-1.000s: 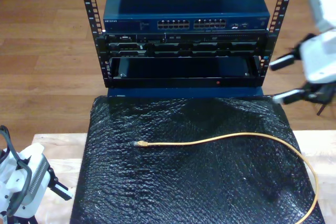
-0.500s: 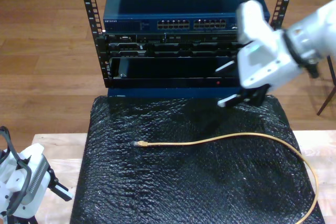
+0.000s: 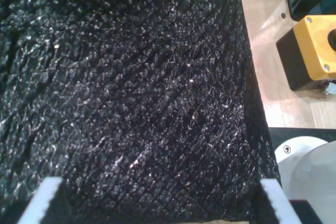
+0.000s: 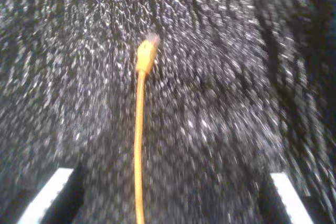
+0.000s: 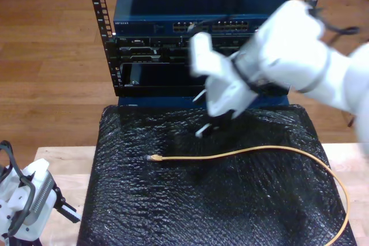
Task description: Grab the cable and plug it in
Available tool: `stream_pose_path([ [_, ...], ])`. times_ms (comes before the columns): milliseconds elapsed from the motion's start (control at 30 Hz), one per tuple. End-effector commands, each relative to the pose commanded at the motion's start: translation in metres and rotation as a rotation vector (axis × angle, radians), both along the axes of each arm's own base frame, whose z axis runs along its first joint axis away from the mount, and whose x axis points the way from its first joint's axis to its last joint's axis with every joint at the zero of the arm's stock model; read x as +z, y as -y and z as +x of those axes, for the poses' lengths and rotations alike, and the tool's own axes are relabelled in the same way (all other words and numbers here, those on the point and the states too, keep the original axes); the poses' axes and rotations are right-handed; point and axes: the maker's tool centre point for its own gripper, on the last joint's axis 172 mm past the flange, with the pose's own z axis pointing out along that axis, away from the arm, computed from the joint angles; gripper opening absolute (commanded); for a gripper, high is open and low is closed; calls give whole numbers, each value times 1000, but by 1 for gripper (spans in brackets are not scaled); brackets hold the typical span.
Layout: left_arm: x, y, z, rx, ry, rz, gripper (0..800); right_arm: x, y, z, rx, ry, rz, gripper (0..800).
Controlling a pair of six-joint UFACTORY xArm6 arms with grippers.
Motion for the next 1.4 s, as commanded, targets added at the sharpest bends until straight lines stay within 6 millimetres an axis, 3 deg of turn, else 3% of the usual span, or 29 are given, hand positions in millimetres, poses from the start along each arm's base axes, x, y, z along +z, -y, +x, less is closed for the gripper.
stream_pose_path([
  [133,-3,-2,2,6,1,6,800,-14,-19,-8,1,-29,-46,794],
  [533,-4,-7,10,38,-22,17,800,-58,-49,-18,2,3,-196,790],
  [833,-5,-8,10,40,-22,17,800,-84,-38,-24,-29,26,-357,778],
  [1400,-4,-8,11,39,-20,18,800,-92,-45,-33,-62,26,-396,772],
])
